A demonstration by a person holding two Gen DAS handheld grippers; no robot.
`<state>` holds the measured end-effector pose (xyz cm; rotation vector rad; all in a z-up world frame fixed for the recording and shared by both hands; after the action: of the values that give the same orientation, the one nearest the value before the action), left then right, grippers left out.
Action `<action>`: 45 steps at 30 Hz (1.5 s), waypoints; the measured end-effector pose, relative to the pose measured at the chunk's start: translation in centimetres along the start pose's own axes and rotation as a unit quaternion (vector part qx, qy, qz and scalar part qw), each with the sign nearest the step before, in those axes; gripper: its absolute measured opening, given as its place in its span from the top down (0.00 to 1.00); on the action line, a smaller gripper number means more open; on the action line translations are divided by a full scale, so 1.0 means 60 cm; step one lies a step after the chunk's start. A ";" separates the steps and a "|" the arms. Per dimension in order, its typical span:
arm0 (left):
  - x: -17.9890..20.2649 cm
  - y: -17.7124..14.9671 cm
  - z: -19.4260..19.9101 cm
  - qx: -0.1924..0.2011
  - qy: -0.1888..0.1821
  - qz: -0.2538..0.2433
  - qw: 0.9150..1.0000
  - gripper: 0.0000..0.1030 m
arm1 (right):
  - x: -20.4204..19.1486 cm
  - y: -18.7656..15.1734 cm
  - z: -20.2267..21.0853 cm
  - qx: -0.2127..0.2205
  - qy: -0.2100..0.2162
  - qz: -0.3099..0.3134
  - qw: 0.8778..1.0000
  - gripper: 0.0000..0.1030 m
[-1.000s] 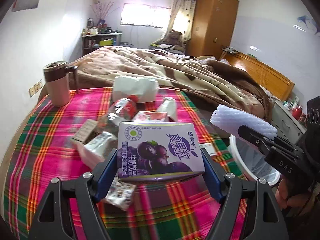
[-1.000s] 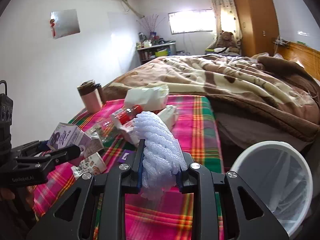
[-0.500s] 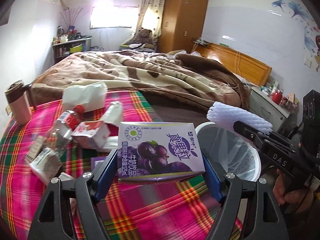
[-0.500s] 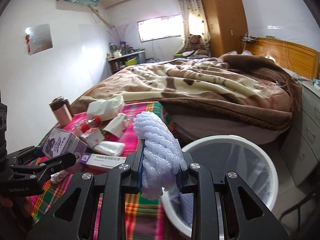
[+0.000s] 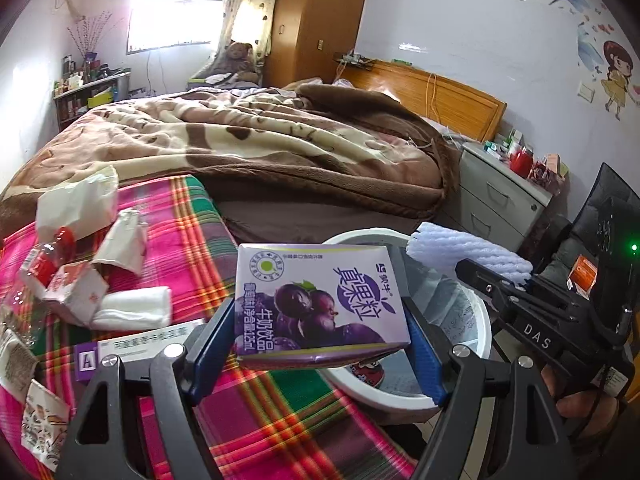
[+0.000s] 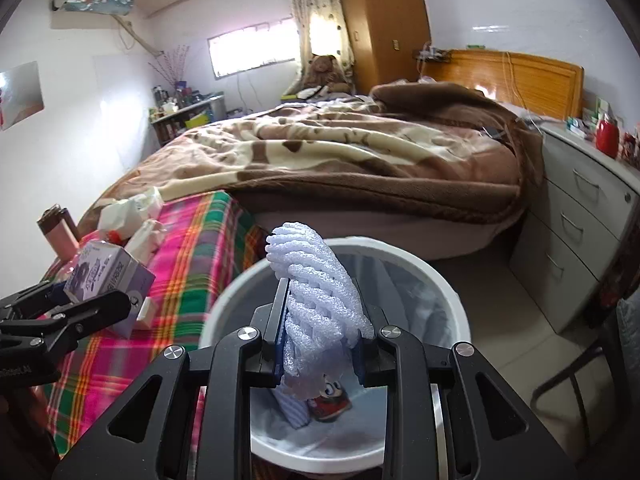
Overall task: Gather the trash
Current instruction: 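Carry the carton with the left tool while the right tool carries the foam sleeve to the bin, then open the left tool over the bin while the right tool releases the foam sleeve into it, then move both tools back over the trash on the bed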
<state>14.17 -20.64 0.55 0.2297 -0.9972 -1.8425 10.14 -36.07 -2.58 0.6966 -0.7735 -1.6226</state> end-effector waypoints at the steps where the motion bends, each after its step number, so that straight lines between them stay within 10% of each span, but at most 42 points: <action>1: 0.009 0.001 -0.008 -0.003 -0.003 -0.004 1.000 0.23 | 0.007 -0.004 -0.006 -0.005 -0.006 -0.002 1.000 0.75; 17: 0.078 -0.003 -0.079 -0.042 -0.011 -0.044 0.998 0.22 | 0.053 -0.030 -0.021 -0.045 -0.036 -0.003 0.998 0.71; 22: 0.076 -0.005 -0.081 -0.046 -0.011 -0.040 0.998 0.20 | 0.060 -0.028 -0.019 -0.043 -0.039 -0.011 0.998 0.38; 45: -0.049 -0.005 0.018 0.002 0.031 0.012 0.999 0.18 | -0.035 0.001 0.004 0.007 0.020 0.015 1.000 0.34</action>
<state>14.82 -17.58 0.26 0.2754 -0.9562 -1.8017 10.36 -34.00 -2.31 0.7213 -0.7643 -1.5729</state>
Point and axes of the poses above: each gripper's, at about its wrist camera, not at the fingertips, and z roughly against the way its jaws point, x to its right, y to its top, the point moved 2 cm from there along -z, roughly the way its jaws point, and after that the axes turned 8 degrees about z, right-handed, at the moved point
